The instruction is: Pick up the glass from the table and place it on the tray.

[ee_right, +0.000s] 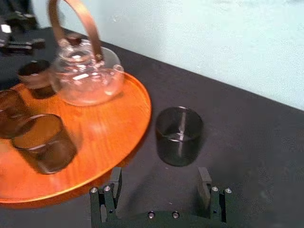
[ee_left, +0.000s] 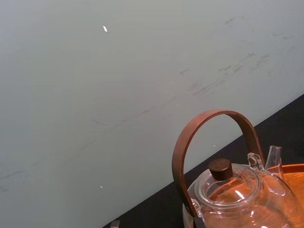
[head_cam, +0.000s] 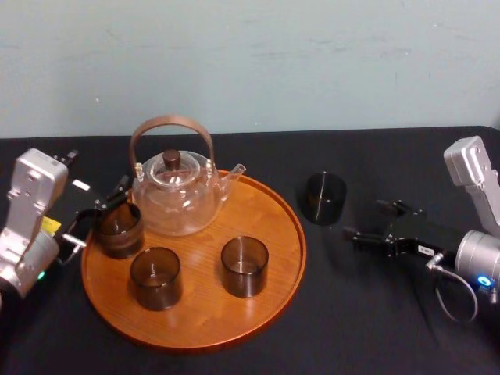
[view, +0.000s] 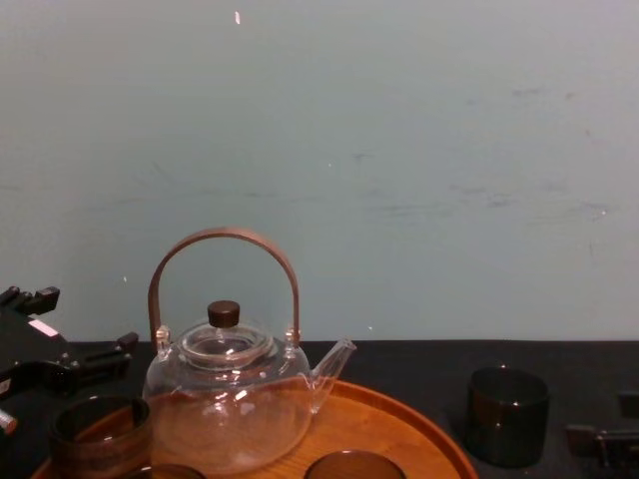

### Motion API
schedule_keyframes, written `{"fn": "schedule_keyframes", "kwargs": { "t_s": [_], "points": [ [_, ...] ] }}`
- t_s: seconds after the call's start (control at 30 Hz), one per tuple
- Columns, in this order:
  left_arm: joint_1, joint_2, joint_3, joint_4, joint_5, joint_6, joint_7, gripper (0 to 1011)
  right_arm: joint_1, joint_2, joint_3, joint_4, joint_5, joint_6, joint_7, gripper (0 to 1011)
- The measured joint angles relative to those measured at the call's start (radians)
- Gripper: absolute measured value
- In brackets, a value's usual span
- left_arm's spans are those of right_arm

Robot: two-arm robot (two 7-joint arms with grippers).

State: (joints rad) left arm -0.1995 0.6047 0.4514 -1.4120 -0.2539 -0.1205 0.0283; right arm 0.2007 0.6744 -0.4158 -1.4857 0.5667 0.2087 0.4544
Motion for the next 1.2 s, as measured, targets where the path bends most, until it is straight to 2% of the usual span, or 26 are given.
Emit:
{"fn": "schedule_keyframes", "kwargs": {
  "t_s": [0.2,0.53,0.93,1.2],
  "points": [
    [0.0,0.0,0.0,0.0,0.0,0.0,0.0,1001,0.028,-0.028,0.001,0.039,-0.024,0.037,-0.017,1003],
    [0.0,0.0,0.0,0.0,0.0,0.0,0.0,1001,0.083,-0.081,-0.015,0.109,-0.066,0.07,-0.016,1003],
    [0.0,0.0,0.0,0.0,0.0,0.0,0.0,1001,0.175,-0.162,-0.042,0.235,-0.12,0.078,0.0,1003],
    [0.0,0.0,0.0,0.0,0.0,0.0,0.0,1001,0.219,-0.2,-0.057,0.303,-0.152,0.078,0.013,1002]
  ]
}}
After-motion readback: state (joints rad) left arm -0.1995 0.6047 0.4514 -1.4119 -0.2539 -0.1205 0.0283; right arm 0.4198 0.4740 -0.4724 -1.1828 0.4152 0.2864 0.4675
